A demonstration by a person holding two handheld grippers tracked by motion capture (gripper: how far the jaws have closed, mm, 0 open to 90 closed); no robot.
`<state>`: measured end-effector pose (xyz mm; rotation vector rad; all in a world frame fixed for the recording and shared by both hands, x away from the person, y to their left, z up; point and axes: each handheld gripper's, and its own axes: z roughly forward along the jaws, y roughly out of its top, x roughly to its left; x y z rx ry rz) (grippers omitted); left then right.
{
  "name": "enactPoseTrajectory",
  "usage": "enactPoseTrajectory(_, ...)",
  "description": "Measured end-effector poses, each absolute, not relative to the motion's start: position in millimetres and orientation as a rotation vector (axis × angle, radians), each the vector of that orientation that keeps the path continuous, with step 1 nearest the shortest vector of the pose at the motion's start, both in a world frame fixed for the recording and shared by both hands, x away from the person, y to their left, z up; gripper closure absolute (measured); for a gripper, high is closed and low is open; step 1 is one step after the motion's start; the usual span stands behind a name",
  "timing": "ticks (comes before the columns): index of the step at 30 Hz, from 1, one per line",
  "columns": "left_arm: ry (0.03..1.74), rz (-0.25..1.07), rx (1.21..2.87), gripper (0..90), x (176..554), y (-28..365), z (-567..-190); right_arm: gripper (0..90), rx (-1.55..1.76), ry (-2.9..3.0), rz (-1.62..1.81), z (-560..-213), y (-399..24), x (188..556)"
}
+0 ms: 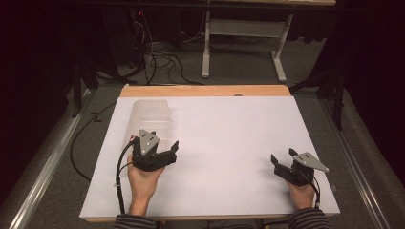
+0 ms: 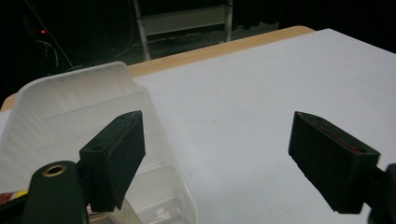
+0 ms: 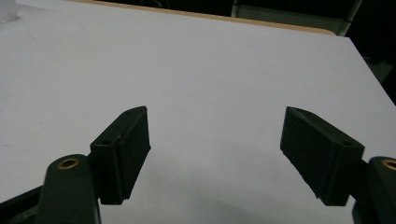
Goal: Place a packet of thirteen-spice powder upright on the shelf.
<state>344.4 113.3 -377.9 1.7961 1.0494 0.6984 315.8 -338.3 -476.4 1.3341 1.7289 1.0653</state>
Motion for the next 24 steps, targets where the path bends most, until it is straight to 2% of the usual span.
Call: enactPoseTrajectory(24,0.964,0.615,1.848,19.5,339.0,82.6,-383.4,24.5,1.328,1.738,1.061,-476.4,-338.0,316.2)
